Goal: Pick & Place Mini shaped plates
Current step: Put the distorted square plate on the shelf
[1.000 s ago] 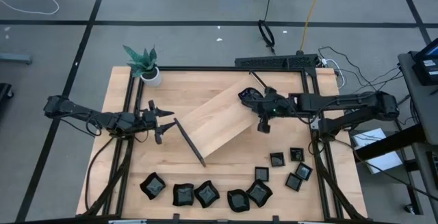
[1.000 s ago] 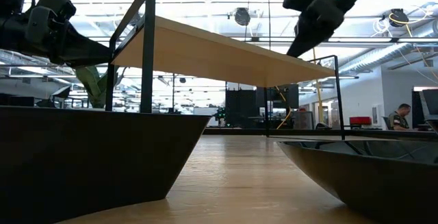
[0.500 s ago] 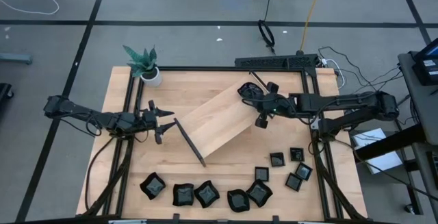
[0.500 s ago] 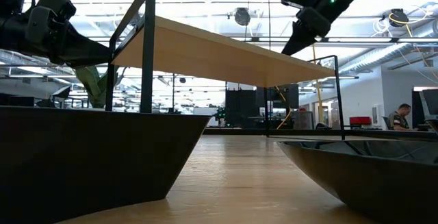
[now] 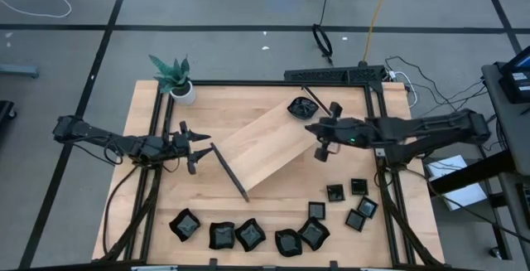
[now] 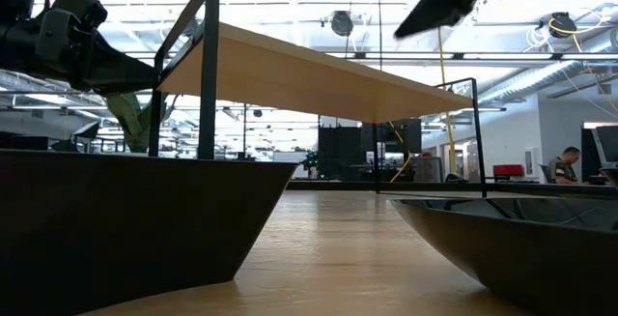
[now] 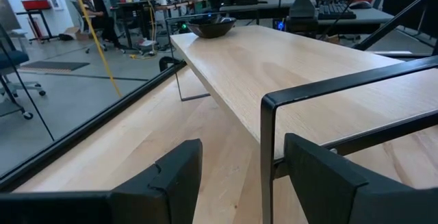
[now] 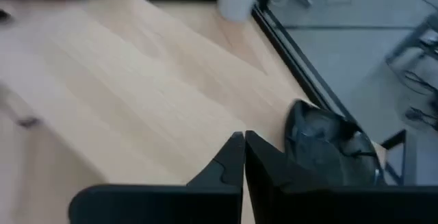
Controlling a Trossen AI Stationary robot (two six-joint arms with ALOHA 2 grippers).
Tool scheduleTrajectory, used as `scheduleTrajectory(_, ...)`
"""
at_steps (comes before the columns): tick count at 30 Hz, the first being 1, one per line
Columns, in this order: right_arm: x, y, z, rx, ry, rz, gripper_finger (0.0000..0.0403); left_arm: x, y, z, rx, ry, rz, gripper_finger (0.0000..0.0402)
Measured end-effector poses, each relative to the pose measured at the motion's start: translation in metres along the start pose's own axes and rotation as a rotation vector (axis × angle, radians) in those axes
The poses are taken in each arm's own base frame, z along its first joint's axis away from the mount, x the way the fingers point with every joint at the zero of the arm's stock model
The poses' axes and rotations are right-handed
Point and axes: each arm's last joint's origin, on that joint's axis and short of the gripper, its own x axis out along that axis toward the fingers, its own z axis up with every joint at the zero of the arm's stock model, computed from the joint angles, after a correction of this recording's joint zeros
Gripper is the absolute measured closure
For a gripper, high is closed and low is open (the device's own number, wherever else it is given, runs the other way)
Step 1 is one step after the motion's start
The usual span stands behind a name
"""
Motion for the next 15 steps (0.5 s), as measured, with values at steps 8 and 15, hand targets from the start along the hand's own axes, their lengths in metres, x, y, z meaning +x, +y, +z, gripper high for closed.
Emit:
scheduleTrajectory(8,-0.041,0.017,0.005,0.020,-0.120,0.150,0.0403,0.000,0.000,0.000,0.000,0.000,0.000,0.0192)
scheduleTrajectory(15,-0.050,0.034,-0.023,-0.071,-0.109,0.251,0.0403,0.000,0.000,0.000,0.000,0.000,0.000,0.0192)
